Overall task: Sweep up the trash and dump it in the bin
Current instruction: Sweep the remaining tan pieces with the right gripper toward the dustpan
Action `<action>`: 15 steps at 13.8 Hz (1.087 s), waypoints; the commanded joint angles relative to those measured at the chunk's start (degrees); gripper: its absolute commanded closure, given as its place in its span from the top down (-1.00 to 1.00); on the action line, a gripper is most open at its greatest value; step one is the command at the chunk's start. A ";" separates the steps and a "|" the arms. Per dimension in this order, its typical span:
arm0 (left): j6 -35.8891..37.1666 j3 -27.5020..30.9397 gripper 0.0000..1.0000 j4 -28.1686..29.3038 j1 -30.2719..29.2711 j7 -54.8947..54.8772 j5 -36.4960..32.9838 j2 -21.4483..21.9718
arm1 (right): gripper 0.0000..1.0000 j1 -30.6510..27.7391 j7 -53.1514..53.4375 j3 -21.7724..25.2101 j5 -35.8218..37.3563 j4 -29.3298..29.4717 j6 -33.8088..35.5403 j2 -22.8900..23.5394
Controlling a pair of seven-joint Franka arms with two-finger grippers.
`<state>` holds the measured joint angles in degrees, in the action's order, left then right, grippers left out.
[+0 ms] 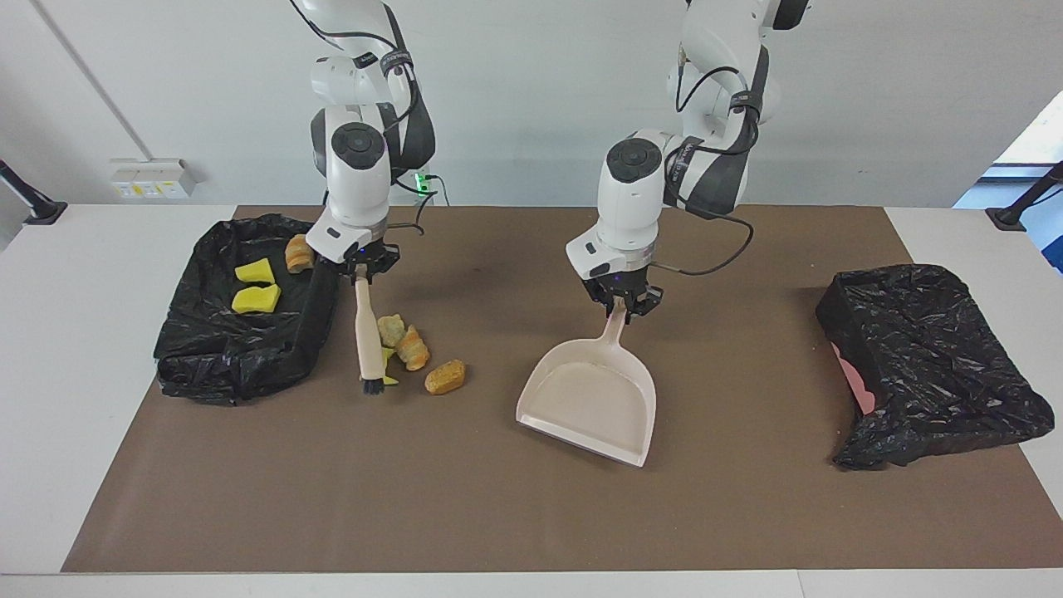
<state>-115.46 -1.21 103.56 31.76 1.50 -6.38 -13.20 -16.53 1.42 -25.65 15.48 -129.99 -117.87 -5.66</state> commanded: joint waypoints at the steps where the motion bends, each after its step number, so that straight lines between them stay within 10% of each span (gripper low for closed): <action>1: 1.64 0.15 -1.00 0.50 -2.05 -10.95 -1.10 1.07 | -1.00 -4.64 -3.53 -0.89 3.32 0.89 -2.01 1.79; 9: 4.37 0.07 -1.00 1.46 -3.03 -39.42 -1.09 1.69 | -1.00 -0.19 2.43 -1.33 1.23 0.44 -2.72 9.09; 15: 3.57 0.07 -1.00 5.68 -2.50 -51.42 -1.10 3.97 | -1.00 8.78 6.57 -1.33 -14.42 0.97 -2.19 10.50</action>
<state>-111.51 -1.25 105.69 28.96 -48.69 -6.47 -12.35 -9.36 6.30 -26.80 3.84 -129.81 -120.11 3.60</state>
